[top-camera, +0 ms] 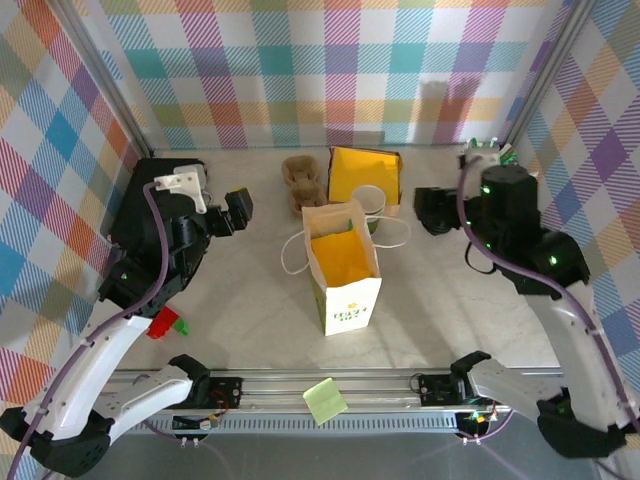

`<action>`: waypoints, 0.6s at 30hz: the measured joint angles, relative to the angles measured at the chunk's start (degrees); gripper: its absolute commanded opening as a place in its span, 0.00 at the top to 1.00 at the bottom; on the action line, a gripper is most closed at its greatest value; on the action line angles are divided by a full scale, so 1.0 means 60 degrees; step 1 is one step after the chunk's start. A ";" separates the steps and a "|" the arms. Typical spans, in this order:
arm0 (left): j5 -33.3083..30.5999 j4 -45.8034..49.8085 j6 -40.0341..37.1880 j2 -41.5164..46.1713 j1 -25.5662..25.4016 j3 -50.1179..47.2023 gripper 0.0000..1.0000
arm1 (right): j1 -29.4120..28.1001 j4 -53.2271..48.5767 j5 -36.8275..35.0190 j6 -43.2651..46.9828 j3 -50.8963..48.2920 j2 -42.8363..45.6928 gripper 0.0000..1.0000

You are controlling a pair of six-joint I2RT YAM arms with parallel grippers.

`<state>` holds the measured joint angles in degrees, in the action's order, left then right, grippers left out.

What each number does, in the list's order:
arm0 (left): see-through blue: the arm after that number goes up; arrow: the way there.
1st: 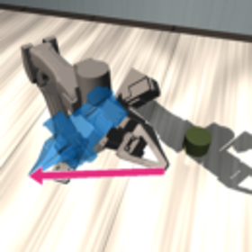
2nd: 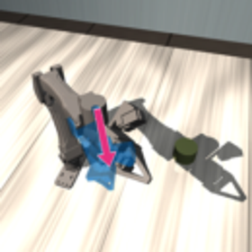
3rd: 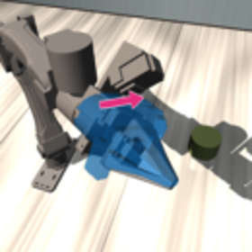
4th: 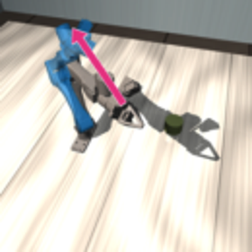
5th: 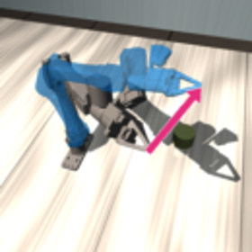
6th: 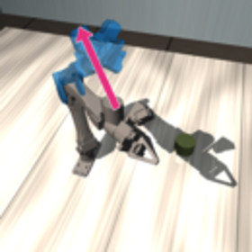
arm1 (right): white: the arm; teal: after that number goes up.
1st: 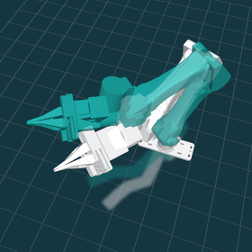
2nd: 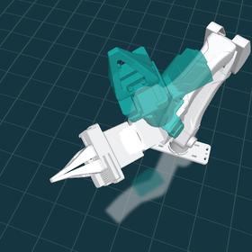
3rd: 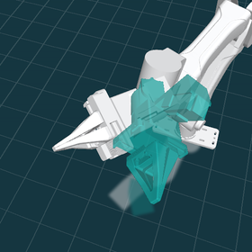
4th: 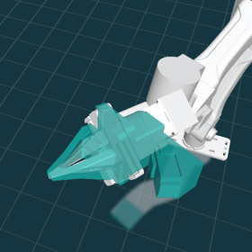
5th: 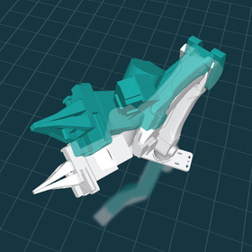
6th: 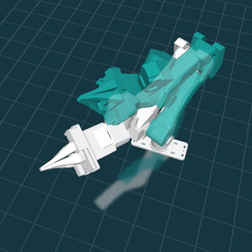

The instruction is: Pack the takeout coffee

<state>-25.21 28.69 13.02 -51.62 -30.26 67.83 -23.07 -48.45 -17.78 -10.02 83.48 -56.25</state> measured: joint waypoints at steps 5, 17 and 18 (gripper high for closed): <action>-0.1497 -0.1621 -0.1224 0.0127 0.0685 -0.1585 0.00 | 0.2065 0.1257 0.0481 -0.0353 -0.1993 0.0616 0.01; -0.2499 -0.4958 -0.1344 -0.1027 0.3362 -0.5406 0.00 | 0.3803 0.6007 0.1020 -0.0557 -0.7719 -0.0109 0.01; -0.2499 -0.5227 -0.1286 -0.1239 0.3453 -0.5679 0.00 | 0.3803 0.6495 0.1049 -0.0455 -0.8021 -0.0291 0.01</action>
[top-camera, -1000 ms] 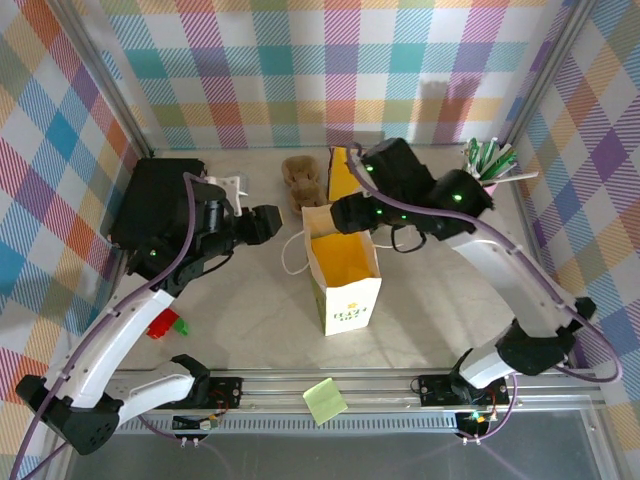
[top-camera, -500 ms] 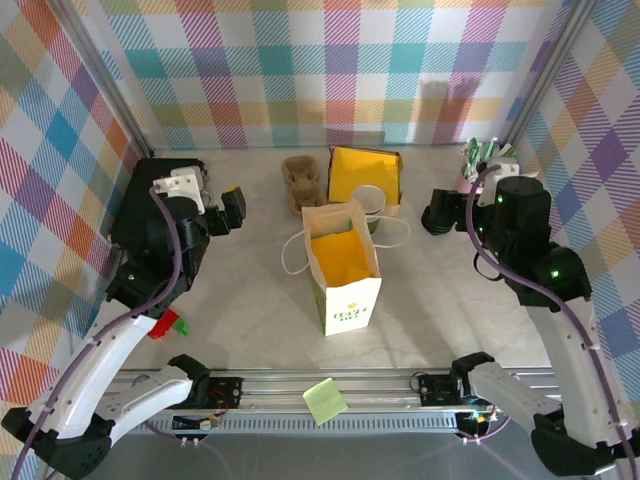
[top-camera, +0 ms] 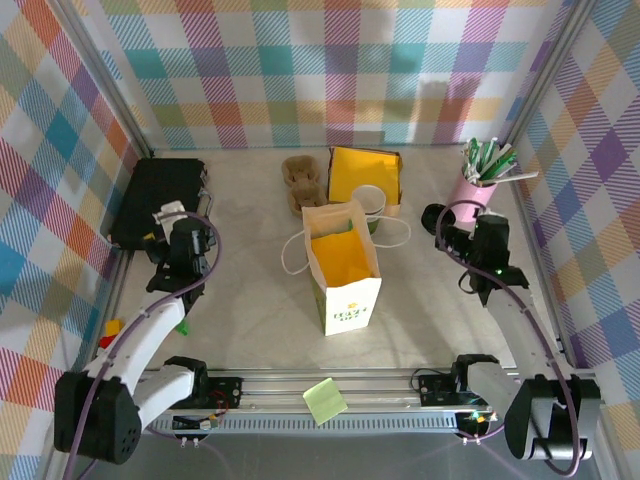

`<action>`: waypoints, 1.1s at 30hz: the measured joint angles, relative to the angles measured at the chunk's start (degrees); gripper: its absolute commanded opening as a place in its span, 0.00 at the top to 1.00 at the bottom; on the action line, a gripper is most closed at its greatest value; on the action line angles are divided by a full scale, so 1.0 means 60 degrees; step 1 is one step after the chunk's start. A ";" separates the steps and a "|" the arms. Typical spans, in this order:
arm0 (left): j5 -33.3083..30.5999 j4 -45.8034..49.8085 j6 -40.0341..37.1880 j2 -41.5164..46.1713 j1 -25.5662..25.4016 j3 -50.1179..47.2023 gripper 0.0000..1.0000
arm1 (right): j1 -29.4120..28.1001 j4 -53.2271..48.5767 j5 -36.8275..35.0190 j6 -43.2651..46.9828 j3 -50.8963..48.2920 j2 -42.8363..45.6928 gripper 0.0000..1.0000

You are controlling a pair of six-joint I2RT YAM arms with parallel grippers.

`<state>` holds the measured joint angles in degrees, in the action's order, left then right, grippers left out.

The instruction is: Pack the takeout coffee

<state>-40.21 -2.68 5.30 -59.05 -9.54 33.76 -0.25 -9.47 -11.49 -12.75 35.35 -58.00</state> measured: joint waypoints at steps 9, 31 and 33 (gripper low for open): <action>0.0306 -0.2255 -0.0149 -0.1151 0.0182 -0.1330 0.00 | 0.0000 0.4073 0.0288 0.1129 -0.2022 -0.1096 0.01; 0.3268 -0.9092 -0.0827 -0.5118 0.0313 -0.2925 0.00 | -0.0004 0.9060 0.2248 0.2000 -0.2178 -0.4907 0.01; 0.3308 -0.8681 -0.0823 -0.5198 0.0324 -0.2459 0.00 | -0.0004 0.9060 0.2244 0.2000 -0.2175 -0.4998 0.01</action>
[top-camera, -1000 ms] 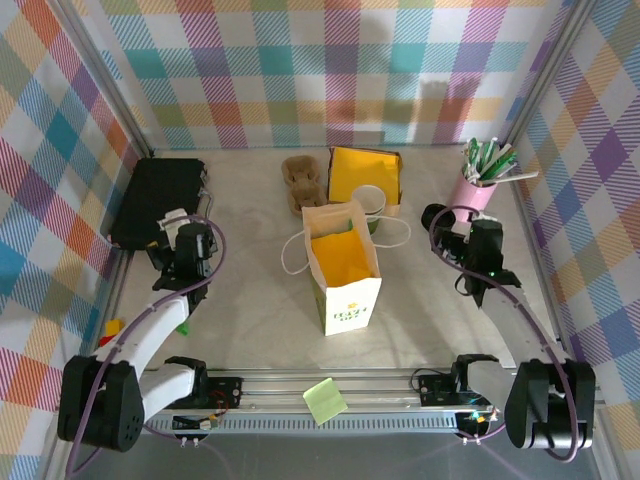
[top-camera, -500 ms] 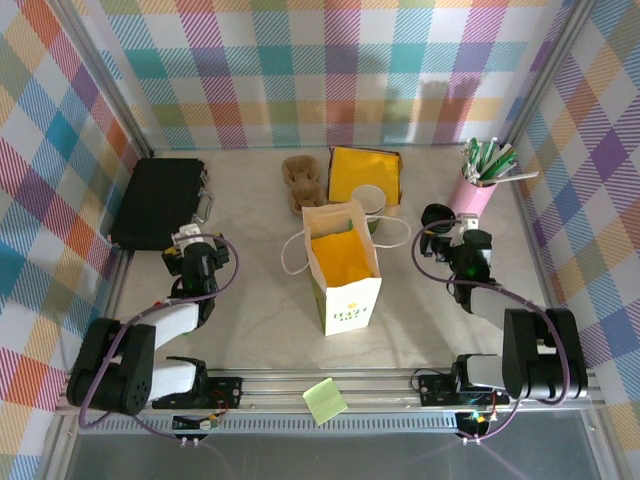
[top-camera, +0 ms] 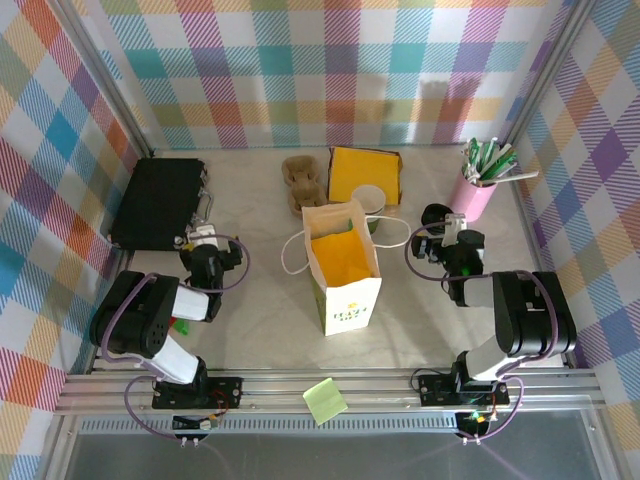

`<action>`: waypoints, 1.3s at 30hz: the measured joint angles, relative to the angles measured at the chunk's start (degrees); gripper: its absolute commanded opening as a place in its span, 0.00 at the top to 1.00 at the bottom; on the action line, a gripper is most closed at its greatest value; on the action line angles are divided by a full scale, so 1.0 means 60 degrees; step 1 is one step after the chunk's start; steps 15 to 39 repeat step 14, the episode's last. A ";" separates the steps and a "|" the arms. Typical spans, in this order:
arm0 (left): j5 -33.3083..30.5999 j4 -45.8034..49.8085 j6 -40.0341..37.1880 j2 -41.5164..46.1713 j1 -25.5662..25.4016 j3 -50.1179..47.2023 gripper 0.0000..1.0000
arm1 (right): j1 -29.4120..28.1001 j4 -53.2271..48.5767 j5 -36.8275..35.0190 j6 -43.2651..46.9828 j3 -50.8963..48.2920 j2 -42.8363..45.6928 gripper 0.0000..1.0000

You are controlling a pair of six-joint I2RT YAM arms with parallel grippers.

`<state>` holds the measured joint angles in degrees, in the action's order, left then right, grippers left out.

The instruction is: Pack the takeout coffee

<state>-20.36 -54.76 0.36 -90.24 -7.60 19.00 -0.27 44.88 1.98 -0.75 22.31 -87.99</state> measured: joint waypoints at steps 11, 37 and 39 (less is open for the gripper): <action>0.0076 0.0441 0.0000 -0.0015 0.0124 0.0517 0.00 | 0.0000 0.0022 0.0000 0.0000 0.0102 0.0000 0.01; 0.0076 0.0444 0.0004 -0.0015 0.0124 0.0517 0.00 | 0.0000 0.0022 0.0000 0.0000 0.0106 0.0000 0.01; 0.0076 0.0444 0.0004 -0.0015 0.0124 0.0517 0.00 | 0.0000 0.0022 0.0000 0.0000 0.0106 0.0000 0.01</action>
